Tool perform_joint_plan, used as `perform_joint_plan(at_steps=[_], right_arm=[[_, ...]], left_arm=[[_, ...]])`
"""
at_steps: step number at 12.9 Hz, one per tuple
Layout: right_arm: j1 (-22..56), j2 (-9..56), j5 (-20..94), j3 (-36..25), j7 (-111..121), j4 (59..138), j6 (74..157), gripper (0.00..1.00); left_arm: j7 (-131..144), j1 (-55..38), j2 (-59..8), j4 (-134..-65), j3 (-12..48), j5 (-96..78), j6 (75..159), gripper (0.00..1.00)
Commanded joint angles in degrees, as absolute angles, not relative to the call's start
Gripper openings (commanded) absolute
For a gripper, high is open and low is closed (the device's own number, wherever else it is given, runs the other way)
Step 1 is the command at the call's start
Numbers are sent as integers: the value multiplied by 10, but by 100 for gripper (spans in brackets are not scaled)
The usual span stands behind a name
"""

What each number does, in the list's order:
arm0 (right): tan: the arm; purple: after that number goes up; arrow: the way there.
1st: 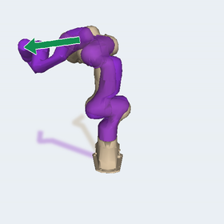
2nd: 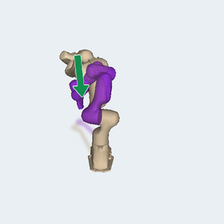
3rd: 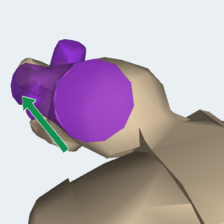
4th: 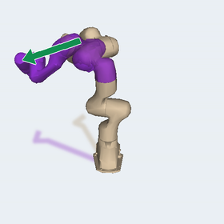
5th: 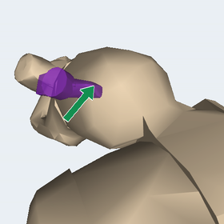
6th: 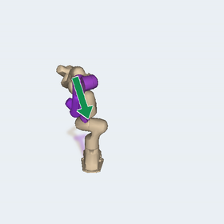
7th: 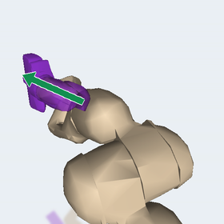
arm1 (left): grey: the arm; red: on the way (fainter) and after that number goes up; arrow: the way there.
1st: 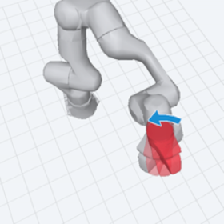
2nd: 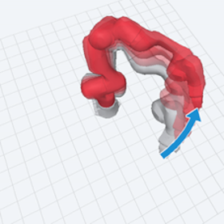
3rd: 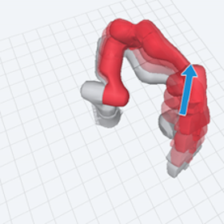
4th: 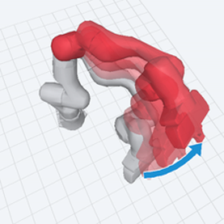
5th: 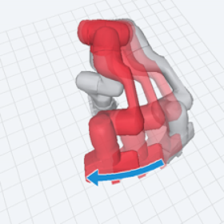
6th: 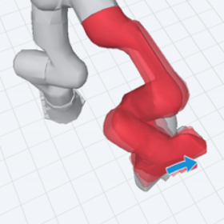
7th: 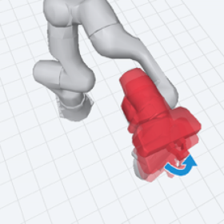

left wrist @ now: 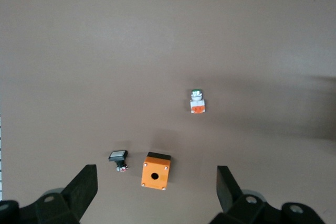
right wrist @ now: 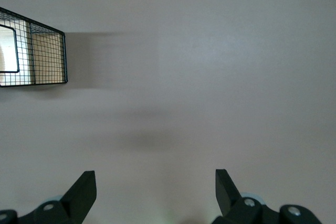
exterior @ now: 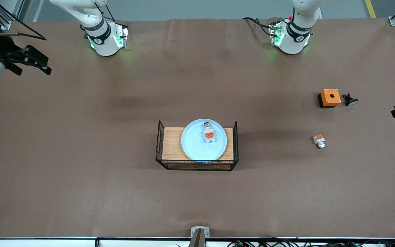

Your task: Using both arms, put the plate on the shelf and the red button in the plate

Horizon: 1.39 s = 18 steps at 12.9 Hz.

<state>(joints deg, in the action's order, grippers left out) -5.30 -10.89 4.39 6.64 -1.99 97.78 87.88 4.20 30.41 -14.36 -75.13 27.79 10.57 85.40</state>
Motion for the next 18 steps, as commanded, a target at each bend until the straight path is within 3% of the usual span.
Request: perform_joint_plan(at_steps=[1, 6, 8, 15, 18], right_arm=[[-73, -117, 38, 76, 11, 968, 886, 100], [-69, -54, 26, 79, 6, 867, 866, 100], [-68, -50, 20, 79, 10, 863, 867, 100], [-81, -50, 18, 77, 5, 860, 867, 100], [-83, -41, 16, 76, 7, 860, 877, 100]], left_arm=[[33, 303, -117, -760, 283, 98, 838, 100], [33, 299, -104, -761, 285, 98, 831, 100], [35, 267, -86, -779, 271, 98, 834, 100], [33, 45, -21, -859, 42, 64, 838, 100], [33, 19, 11, -896, 25, 54, 839, 100]])
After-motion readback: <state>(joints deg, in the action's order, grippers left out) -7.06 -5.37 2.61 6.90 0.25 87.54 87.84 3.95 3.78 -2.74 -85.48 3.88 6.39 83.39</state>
